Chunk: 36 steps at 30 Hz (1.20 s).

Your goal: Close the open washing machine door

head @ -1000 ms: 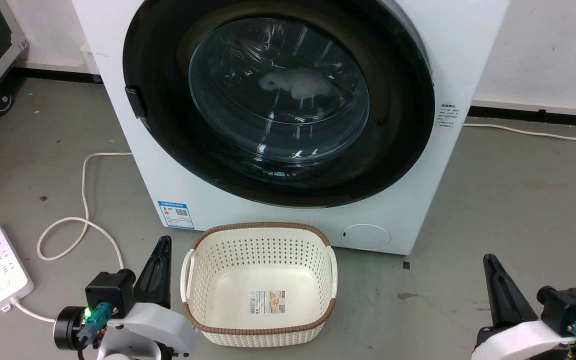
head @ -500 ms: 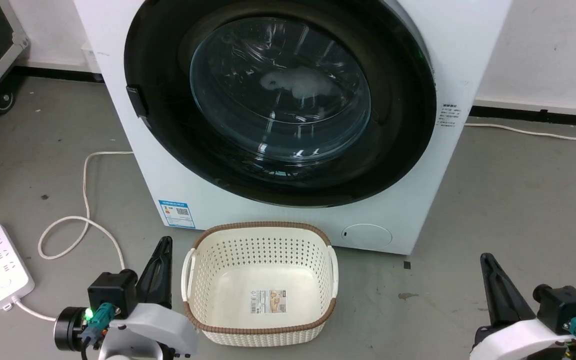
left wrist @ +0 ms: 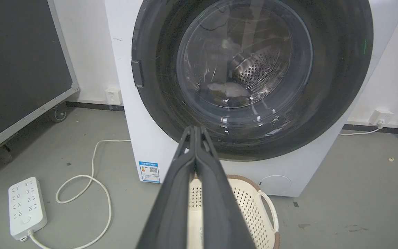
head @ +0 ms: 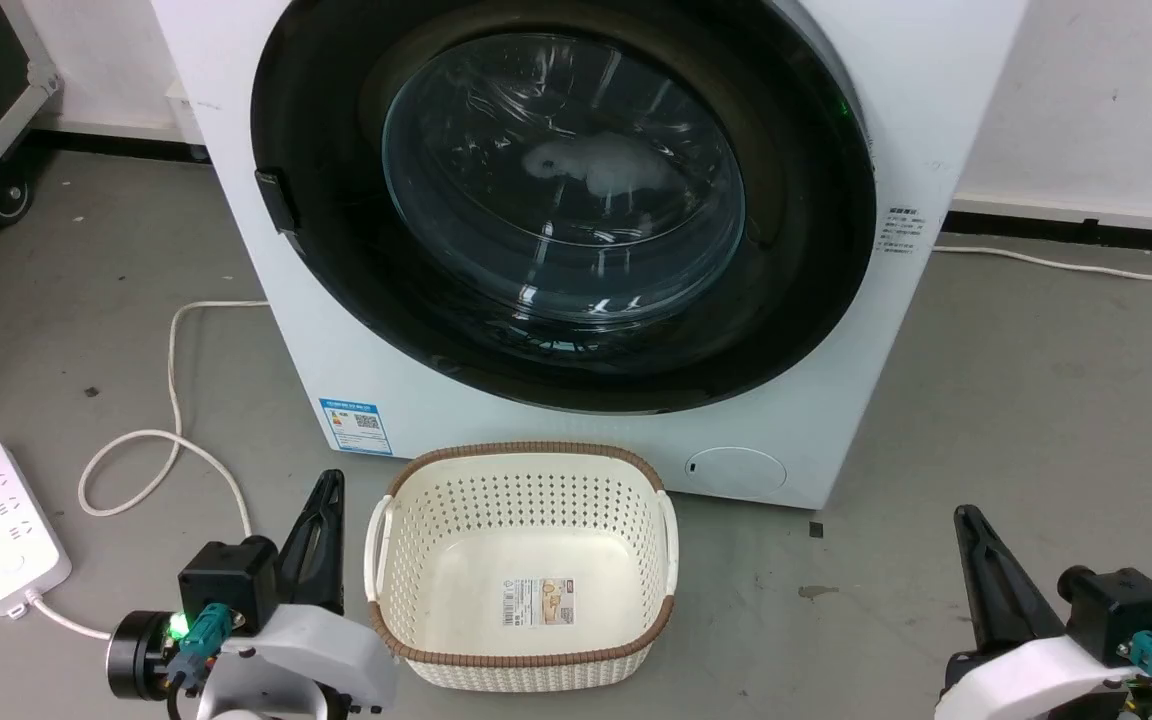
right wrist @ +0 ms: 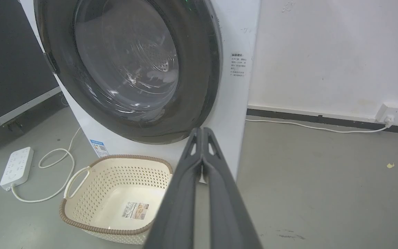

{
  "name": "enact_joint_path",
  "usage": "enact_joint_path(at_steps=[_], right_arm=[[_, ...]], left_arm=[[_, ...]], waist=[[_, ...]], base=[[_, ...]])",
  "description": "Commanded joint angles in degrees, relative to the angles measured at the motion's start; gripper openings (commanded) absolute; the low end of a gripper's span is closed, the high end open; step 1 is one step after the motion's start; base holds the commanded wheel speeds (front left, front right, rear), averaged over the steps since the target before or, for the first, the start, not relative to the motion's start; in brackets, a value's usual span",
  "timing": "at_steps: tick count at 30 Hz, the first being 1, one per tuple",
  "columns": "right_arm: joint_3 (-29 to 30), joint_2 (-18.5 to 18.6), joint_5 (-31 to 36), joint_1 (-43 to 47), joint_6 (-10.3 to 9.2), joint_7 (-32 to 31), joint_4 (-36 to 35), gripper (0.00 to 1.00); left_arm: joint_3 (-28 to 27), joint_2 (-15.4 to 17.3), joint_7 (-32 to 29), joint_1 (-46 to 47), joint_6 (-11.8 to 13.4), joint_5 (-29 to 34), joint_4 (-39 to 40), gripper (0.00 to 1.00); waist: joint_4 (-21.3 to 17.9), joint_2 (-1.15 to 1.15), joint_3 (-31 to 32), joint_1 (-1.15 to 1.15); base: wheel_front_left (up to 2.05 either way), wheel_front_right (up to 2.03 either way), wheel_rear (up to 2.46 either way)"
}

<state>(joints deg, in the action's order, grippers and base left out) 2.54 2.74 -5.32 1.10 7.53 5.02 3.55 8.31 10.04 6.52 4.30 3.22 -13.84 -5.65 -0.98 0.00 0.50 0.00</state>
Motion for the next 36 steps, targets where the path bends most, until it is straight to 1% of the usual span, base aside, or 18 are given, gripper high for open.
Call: enact_joint_path(at_steps=[1,36], right_arm=[[-0.15,0.05,0.62,-0.37,-0.02,-0.30,-0.48,0.00],[-1.30,0.09,2.88,-0.72,-0.03,-2.56,-1.95,0.00]], left_arm=[[-0.42,-0.28,-0.29,-1.03,-0.39,0.68,0.45,0.00],[-4.20,-3.58,-3.28,-2.60,-1.75,6.99,2.94,0.00]], waist=[[0.02,0.00,-0.01,0.00],[0.48,0.00,-0.25,0.00]], base=[[0.00,0.00,0.00],[0.00,0.00,0.00]])
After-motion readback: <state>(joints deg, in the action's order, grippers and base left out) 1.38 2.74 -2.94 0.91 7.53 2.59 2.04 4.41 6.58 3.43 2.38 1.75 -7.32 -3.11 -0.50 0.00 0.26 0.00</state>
